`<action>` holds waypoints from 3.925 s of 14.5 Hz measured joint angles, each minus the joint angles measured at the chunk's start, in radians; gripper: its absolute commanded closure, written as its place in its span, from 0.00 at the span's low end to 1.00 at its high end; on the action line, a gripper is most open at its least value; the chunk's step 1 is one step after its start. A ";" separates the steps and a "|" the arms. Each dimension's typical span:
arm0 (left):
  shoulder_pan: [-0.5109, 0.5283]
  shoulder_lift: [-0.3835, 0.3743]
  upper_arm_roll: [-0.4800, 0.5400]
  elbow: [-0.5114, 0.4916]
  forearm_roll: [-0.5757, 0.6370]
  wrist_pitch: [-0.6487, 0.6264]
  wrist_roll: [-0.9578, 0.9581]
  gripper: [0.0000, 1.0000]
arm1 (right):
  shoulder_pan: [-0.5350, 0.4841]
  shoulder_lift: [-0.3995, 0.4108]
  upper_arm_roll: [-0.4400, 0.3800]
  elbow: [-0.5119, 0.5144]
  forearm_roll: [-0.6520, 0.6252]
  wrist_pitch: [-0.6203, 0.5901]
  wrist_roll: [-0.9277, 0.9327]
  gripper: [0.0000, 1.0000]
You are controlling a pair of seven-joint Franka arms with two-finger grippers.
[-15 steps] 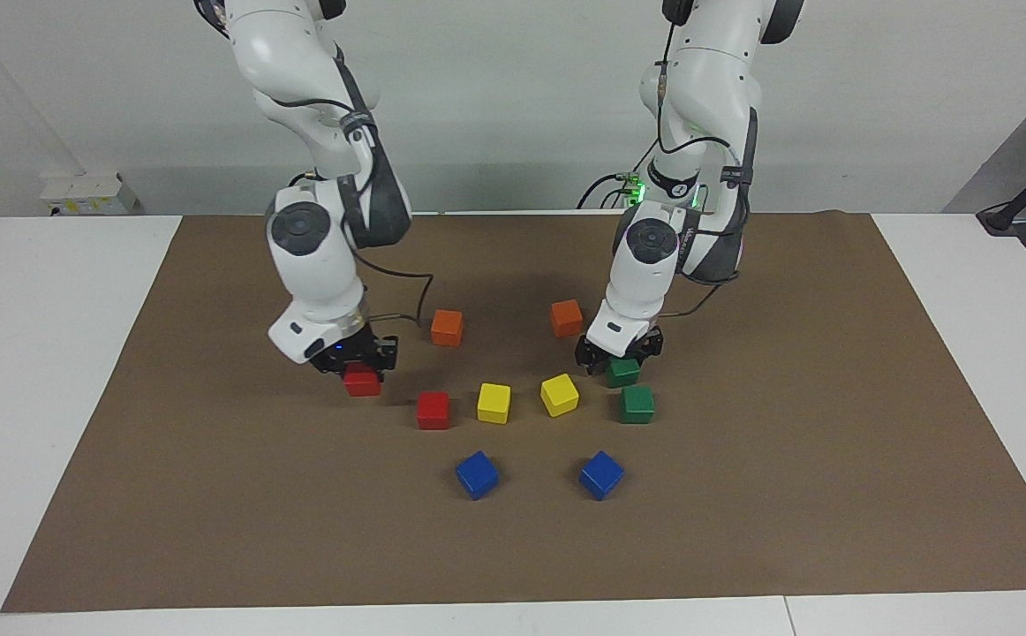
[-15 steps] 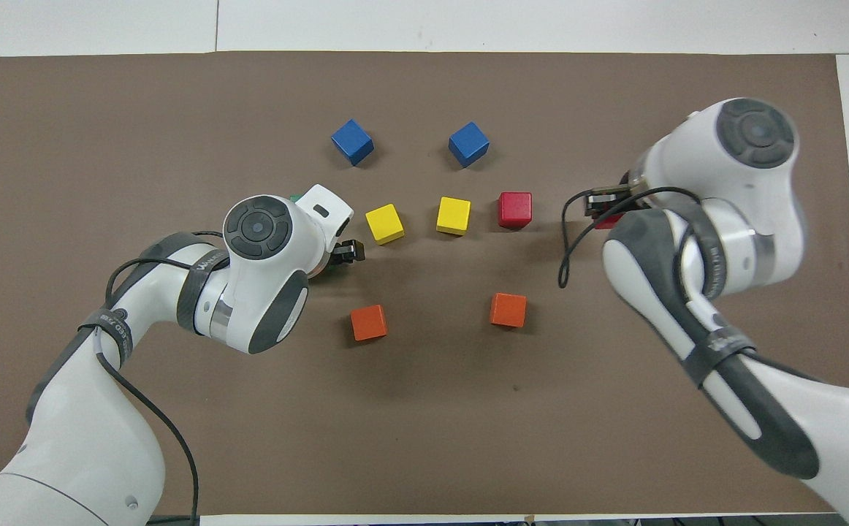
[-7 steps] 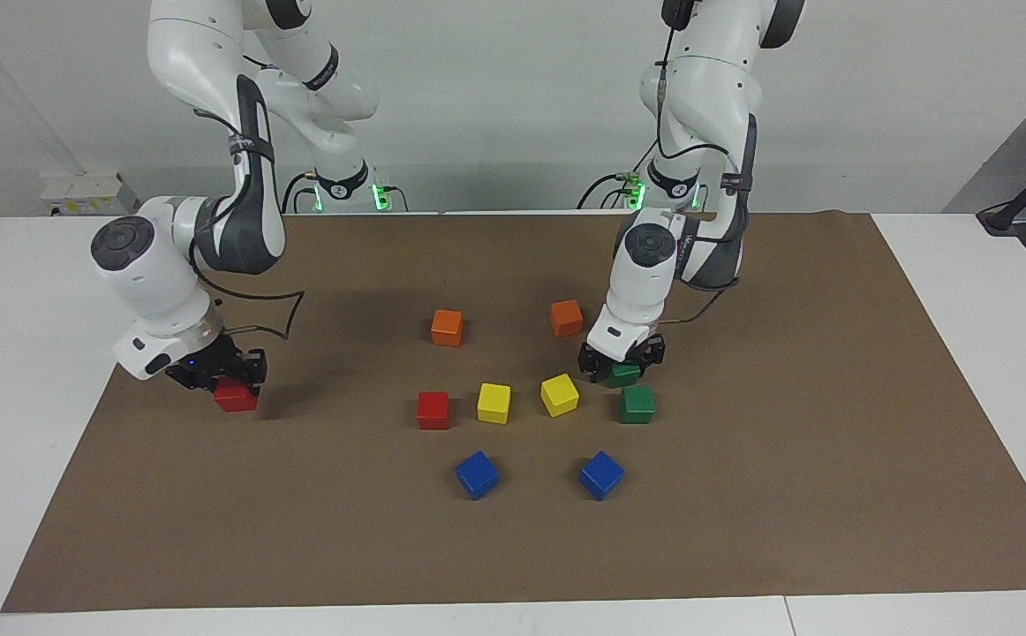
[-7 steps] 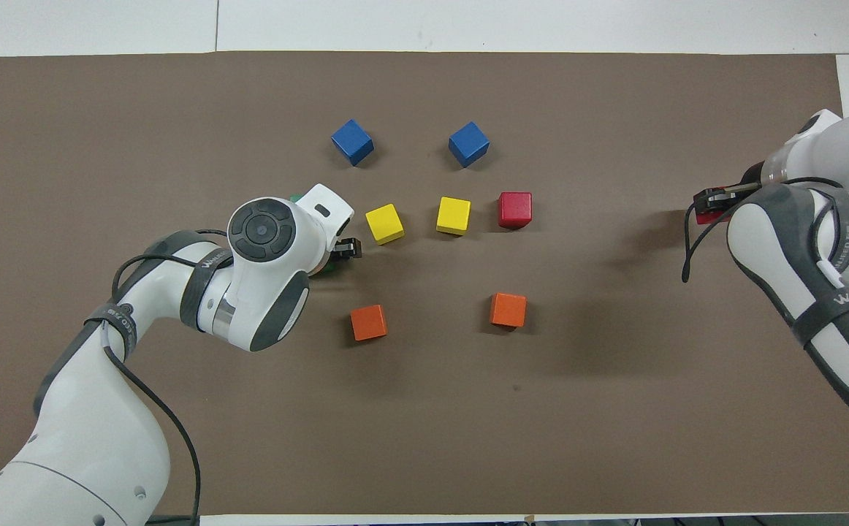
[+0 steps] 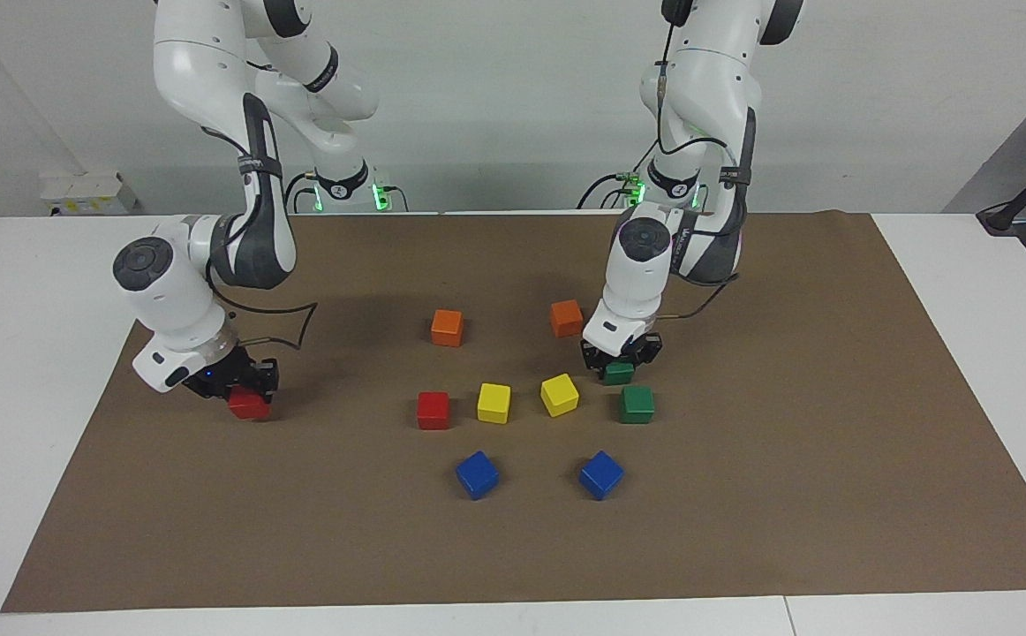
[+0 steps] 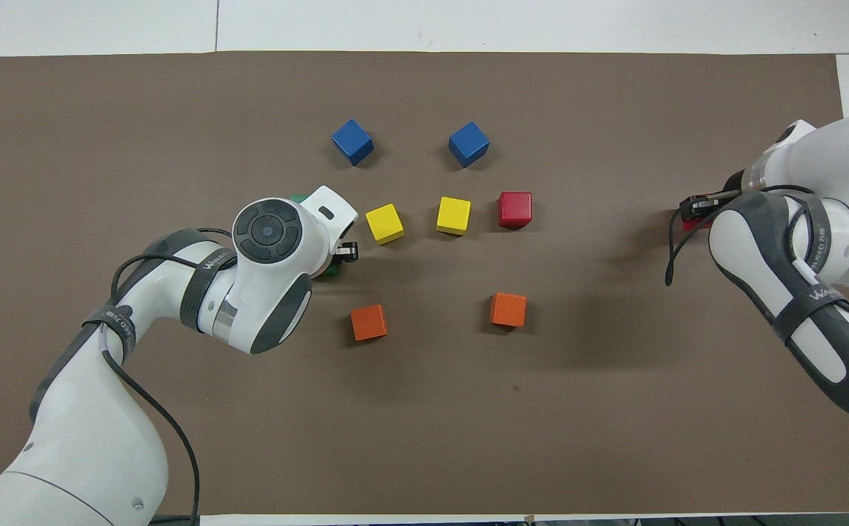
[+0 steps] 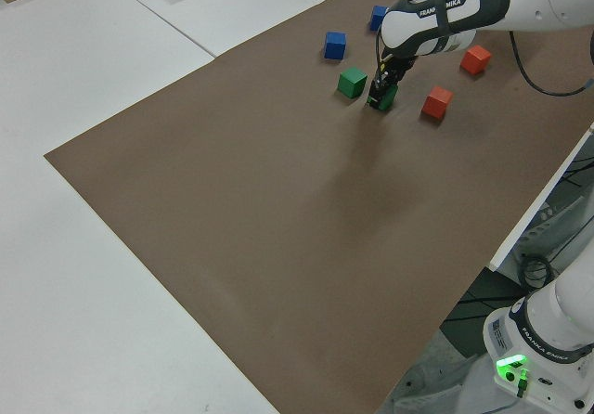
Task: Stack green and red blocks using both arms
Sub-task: 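Carry the red cube outward with the right gripper while the left gripper follows, then set down the red cube with the right gripper while the left gripper sets green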
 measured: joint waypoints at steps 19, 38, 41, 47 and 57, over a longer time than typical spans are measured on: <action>0.436 -0.186 0.019 0.016 -0.059 -0.259 0.511 1.00 | 0.000 0.007 0.000 -0.072 0.000 0.102 0.000 0.66; 0.638 -0.207 0.003 -0.234 -0.064 -0.032 0.758 1.00 | 0.063 -0.066 0.010 0.196 0.001 -0.254 0.098 0.00; 0.638 -0.206 0.003 -0.244 -0.064 -0.016 0.763 1.00 | 0.205 -0.031 0.013 0.326 -0.003 -0.338 0.305 0.00; 0.638 -0.206 0.003 -0.263 -0.064 0.033 0.803 1.00 | 0.406 0.093 0.012 0.440 -0.023 -0.354 0.611 0.03; 0.638 -0.200 0.003 -0.272 -0.064 0.054 0.876 0.00 | 0.433 0.161 0.010 0.425 -0.039 -0.221 0.673 0.03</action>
